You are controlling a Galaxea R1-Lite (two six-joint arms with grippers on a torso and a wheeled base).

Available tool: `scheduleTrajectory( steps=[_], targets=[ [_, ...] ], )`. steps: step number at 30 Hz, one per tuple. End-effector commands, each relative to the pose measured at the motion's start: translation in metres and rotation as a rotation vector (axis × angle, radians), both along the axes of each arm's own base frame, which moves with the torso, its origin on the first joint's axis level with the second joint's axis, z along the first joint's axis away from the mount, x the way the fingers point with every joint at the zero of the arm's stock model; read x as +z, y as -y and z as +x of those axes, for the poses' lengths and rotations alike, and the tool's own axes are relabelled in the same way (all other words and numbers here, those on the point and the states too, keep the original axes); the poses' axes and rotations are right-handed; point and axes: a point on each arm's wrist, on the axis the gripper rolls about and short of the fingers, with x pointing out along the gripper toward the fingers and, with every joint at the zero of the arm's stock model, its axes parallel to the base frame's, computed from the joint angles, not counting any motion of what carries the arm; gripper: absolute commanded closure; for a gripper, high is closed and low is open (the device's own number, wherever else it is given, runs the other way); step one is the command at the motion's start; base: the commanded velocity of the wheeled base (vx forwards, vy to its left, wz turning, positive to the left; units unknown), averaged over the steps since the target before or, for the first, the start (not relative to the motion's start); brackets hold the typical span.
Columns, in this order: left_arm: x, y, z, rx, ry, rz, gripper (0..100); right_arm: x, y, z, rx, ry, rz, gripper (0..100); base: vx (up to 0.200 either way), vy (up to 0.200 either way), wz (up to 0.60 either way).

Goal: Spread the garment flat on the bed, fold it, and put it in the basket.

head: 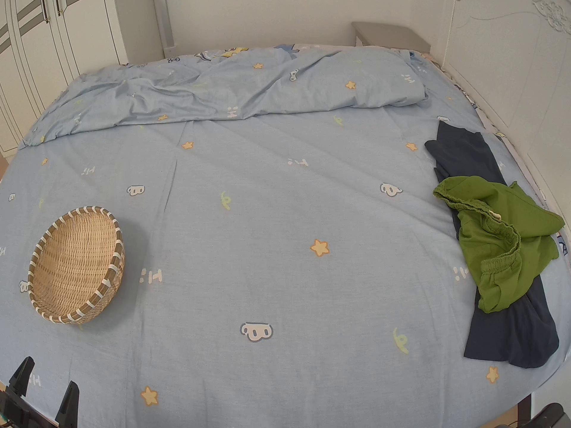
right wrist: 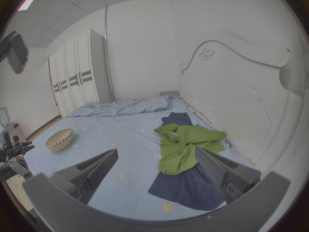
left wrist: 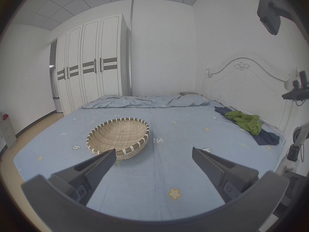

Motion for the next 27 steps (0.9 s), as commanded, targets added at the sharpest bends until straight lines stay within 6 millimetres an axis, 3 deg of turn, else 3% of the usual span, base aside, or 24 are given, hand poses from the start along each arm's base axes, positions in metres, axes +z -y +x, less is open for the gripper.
scheduleTrajectory(
  steps=[1, 2, 3, 4, 6, 12, 17, 27],
  targets=[
    [-0.005, 0.000, 0.000, 0.000, -0.006, 0.000, 0, 0.038, -0.004, 0.091, -0.064, -0.314, -0.112, 0, 0.000, 0.000, 0.00],
    [-0.005, 0.000, 0.000, 0.000, -0.006, 0.000, 0, 0.043, -0.005, 0.111, -0.061, -0.350, -0.123, 0, 0.000, 0.000, 0.00],
    [-0.005, 0.000, 0.000, 0.000, -0.006, 0.000, 0, 0.043, -0.005, 0.111, -0.061, -0.350, -0.123, 0, 0.000, 0.000, 0.00],
    [-0.005, 0.000, 0.000, 0.000, -0.006, 0.000, 0, 0.045, -0.007, 0.137, -0.057, -0.413, -0.133, 0, 0.000, 0.000, 0.00],
    [-0.004, 0.000, 0.000, 0.000, -0.004, 0.000, 0, 0.046, -0.009, 0.161, -0.053, -0.463, -0.138, 0, 0.000, 0.000, 0.00],
    [-0.005, 0.000, 0.000, 0.000, -0.006, 0.000, 0, 0.026, -0.011, 0.218, -0.054, -0.589, -0.144, 0, 0.000, 0.000, 0.00],
    [-0.005, 0.000, 0.000, 0.000, -0.006, 0.000, 0, 0.008, -0.009, 0.244, -0.090, -0.587, -0.154, 0, 0.000, 0.000, 0.00],
    [-0.004, 0.000, 0.000, 0.000, -0.004, 0.000, 0, -0.007, 0.001, 0.282, -0.206, -0.620, -0.194, 0, 0.000, 0.000, 0.00]
  ],
)
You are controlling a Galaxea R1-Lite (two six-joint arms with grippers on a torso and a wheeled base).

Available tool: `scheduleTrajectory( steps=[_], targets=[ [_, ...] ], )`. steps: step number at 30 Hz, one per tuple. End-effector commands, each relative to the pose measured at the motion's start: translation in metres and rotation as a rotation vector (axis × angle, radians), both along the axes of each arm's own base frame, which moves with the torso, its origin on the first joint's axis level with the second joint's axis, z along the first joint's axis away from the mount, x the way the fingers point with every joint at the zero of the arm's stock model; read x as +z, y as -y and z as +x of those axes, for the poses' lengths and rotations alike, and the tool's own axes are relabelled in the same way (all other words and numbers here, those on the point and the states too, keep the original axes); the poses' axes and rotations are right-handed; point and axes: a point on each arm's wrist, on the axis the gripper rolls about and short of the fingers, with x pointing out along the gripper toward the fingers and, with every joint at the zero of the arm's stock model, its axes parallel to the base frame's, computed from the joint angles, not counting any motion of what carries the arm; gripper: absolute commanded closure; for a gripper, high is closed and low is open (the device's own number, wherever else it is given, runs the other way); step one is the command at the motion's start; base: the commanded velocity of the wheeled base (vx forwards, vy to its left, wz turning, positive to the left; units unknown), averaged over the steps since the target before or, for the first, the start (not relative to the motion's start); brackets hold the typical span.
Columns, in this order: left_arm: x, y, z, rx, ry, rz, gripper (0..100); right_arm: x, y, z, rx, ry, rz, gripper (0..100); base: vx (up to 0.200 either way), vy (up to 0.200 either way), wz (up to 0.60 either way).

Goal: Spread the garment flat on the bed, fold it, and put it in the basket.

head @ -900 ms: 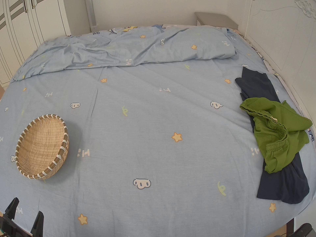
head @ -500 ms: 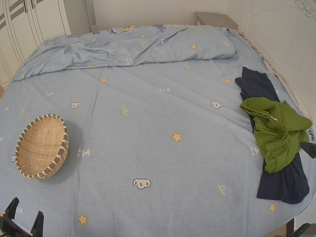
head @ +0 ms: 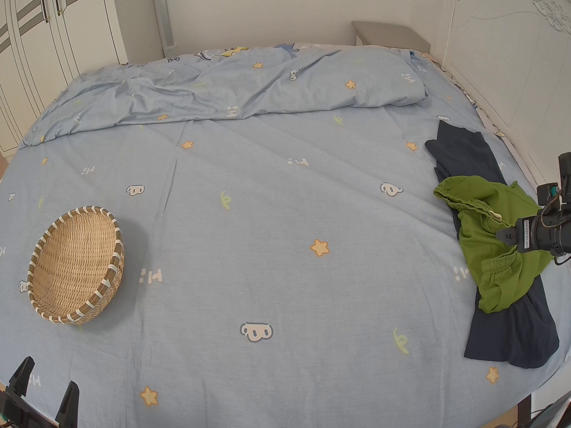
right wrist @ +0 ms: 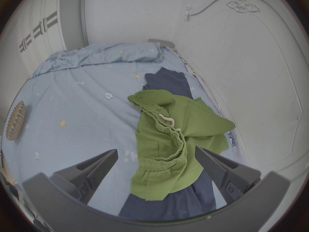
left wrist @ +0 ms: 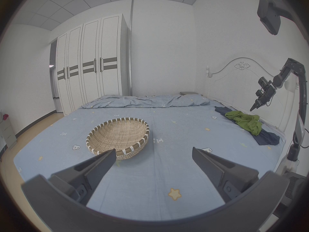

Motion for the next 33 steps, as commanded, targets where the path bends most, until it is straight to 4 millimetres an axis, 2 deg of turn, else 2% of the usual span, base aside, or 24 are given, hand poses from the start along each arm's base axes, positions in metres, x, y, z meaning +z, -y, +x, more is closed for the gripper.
scheduleTrajectory(
  steps=[1, 8, 10, 16, 33],
  targets=[
    [-0.004, 0.000, 0.000, 0.000, -0.004, 0.000, 0, -0.021, 0.005, 0.026, -0.035, -0.086, -0.022, 0, 0.000, 0.000, 0.00],
    [-0.005, 0.000, 0.000, 0.000, -0.006, 0.000, 0, -0.032, 0.008, 0.048, -0.041, -0.043, -0.035, 0, 0.000, 0.000, 0.00],
    [-0.005, 0.000, 0.000, 0.000, -0.006, 0.000, 0, -0.032, 0.008, 0.049, -0.040, -0.039, -0.036, 0, 0.000, 0.000, 0.00],
    [-0.005, 0.000, 0.000, 0.000, -0.006, 0.000, 0, -0.045, 0.007, 0.073, -0.029, -0.046, -0.037, 0, 0.000, 0.000, 0.00],
    [-0.004, 0.000, 0.000, 0.000, -0.004, 0.000, 0, -0.050, 0.011, 0.109, -0.048, 0.028, -0.040, 0, 0.000, 0.000, 0.00]
  ],
)
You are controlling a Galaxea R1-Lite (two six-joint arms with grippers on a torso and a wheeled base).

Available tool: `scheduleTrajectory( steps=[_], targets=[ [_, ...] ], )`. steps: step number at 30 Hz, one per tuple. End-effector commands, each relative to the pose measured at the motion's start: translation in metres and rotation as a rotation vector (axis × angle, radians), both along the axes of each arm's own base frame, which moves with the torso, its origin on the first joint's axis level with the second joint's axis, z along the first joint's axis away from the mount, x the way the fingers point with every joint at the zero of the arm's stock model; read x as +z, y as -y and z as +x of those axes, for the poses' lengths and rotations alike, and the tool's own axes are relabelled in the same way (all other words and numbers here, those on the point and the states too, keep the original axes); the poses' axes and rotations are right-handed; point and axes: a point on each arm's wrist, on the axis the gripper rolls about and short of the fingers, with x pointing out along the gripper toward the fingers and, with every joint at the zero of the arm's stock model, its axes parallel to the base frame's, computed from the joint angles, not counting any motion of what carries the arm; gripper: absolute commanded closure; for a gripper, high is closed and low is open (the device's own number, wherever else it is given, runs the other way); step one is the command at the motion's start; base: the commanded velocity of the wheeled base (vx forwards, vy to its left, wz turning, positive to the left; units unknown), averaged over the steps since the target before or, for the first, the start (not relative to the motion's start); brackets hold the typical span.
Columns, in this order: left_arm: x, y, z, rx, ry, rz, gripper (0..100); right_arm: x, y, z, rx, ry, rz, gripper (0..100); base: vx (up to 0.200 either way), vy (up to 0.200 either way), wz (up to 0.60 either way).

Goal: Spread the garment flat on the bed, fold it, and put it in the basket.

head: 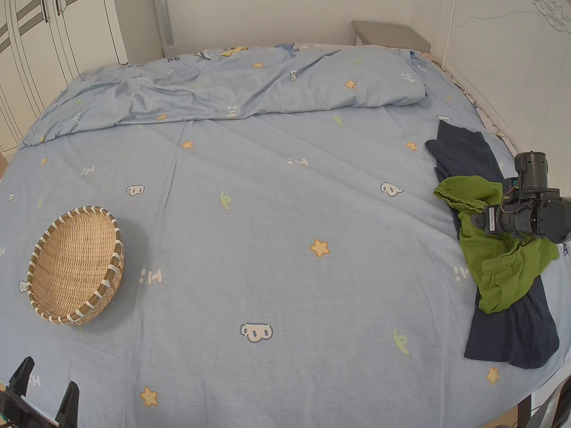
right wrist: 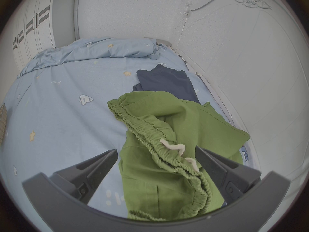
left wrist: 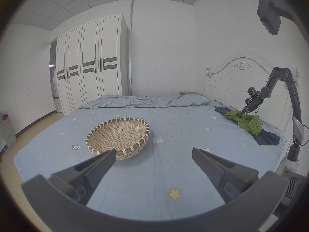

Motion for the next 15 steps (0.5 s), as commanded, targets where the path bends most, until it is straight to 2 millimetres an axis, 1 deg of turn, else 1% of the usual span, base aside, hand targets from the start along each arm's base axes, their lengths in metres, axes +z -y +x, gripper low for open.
scheduleTrajectory(
  steps=[1, 6, 8, 10, 15],
  targets=[
    [-0.005, 0.000, 0.000, 0.000, -0.006, 0.000, 0, -0.006, 0.003, 0.010, -0.009, -0.009, 0.001, 0, 0.000, 0.000, 0.00],
    [-0.005, 0.000, 0.000, 0.000, -0.006, 0.000, 0, -0.005, 0.013, 0.020, -0.035, 0.003, -0.002, 0, 0.000, 0.000, 0.00],
    [-0.005, 0.000, 0.000, 0.000, -0.006, 0.000, 0, -0.004, 0.013, 0.021, -0.036, 0.006, -0.002, 0, 0.000, 0.000, 0.00],
    [-0.005, 0.000, 0.000, 0.000, -0.006, 0.000, 0, -0.006, 0.019, 0.024, -0.048, 0.002, -0.002, 0, 0.000, 0.000, 0.00],
    [-0.004, 0.000, 0.000, 0.000, -0.005, 0.000, 0, -0.010, 0.020, 0.026, -0.045, -0.009, 0.000, 0, 0.000, 0.000, 0.00]
  ],
)
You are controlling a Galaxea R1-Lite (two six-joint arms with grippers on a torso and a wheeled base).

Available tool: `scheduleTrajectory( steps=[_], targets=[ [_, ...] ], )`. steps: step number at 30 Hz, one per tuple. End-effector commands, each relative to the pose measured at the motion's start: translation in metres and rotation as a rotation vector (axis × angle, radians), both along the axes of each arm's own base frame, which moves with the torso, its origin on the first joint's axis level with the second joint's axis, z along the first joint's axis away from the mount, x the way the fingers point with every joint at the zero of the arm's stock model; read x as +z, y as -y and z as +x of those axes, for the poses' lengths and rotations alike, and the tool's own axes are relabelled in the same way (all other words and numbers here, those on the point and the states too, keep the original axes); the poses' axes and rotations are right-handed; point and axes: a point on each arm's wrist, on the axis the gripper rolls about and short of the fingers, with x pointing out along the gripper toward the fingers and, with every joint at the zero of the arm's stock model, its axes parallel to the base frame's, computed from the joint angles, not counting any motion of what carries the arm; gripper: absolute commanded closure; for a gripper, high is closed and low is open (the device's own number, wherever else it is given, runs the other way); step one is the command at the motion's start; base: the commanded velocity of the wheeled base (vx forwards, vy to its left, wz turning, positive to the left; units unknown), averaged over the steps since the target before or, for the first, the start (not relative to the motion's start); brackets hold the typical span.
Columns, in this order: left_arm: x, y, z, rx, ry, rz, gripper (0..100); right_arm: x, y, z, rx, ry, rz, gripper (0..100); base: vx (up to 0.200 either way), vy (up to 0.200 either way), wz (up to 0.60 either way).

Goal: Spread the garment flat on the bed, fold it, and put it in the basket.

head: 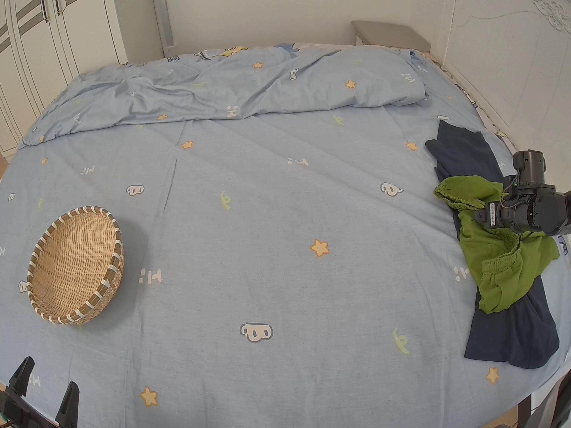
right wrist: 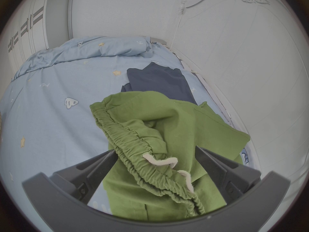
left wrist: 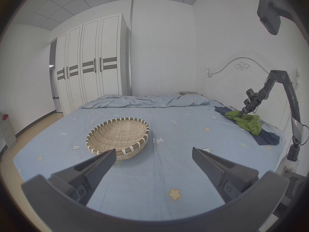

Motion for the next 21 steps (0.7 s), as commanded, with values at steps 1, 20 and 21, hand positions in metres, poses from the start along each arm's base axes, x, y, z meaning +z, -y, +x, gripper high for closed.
scheduleTrajectory(
  steps=[1, 20, 21],
  targets=[
    [-0.005, 0.000, 0.000, 0.000, -0.006, 0.000, 0, -0.006, 0.002, 0.004, -0.003, -0.016, 0.001, 0, 0.000, 0.000, 0.00],
    [-0.005, 0.000, 0.000, 0.000, -0.006, 0.000, 0, 0.000, 0.008, 0.011, 0.032, -0.017, 0.049, 100, 0.000, 0.000, 0.00],
    [-0.005, 0.000, 0.000, 0.000, -0.006, 0.000, 0, 0.016, 0.007, 0.005, 0.038, -0.006, 0.050, 100, 0.000, 0.000, 0.00]
  ],
)
